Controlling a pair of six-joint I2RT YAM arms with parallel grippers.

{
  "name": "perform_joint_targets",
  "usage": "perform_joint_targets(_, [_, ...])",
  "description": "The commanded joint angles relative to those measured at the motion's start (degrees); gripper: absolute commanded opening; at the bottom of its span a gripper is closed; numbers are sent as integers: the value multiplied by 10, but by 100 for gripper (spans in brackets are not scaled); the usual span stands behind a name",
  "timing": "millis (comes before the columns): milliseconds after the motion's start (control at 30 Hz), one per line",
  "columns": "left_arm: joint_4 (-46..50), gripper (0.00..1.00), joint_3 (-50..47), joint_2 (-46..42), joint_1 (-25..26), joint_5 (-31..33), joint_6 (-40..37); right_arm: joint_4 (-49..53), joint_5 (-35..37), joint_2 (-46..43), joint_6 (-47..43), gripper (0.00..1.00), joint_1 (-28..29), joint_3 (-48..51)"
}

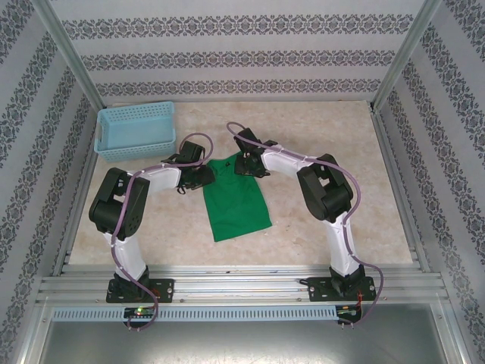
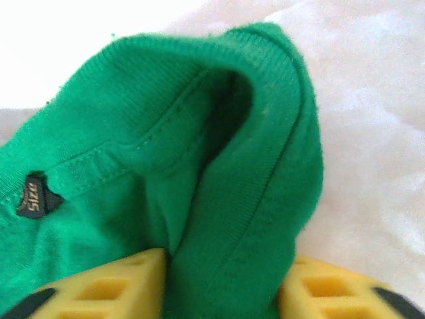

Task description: Fold the inside-out t-shirt

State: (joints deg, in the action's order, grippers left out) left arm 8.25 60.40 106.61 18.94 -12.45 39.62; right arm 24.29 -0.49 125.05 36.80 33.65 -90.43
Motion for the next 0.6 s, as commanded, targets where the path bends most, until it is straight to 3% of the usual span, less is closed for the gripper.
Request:
perform_joint_targets(0, [-129,31,-20,49,15,-71,-6,-47,-123,23,36,30,23,43])
perform_joint_targets(167, [-141,16,-37,25,10,-83,2,-148,-167,-44,46,13,-14,144])
perform_joint_targets(233, [-147,5,-50,-3,4,-106,14,-186,-197,-70,44,1,-25,181])
perform_joint_targets(267, [-150,0,-62,-25,4,-105,17,-208,-208,-86,43,0,-29,202])
perform_joint_targets(567, [-163,0,-159,-167,4,-124,31,-325,-226,-211,66,0,-43,349])
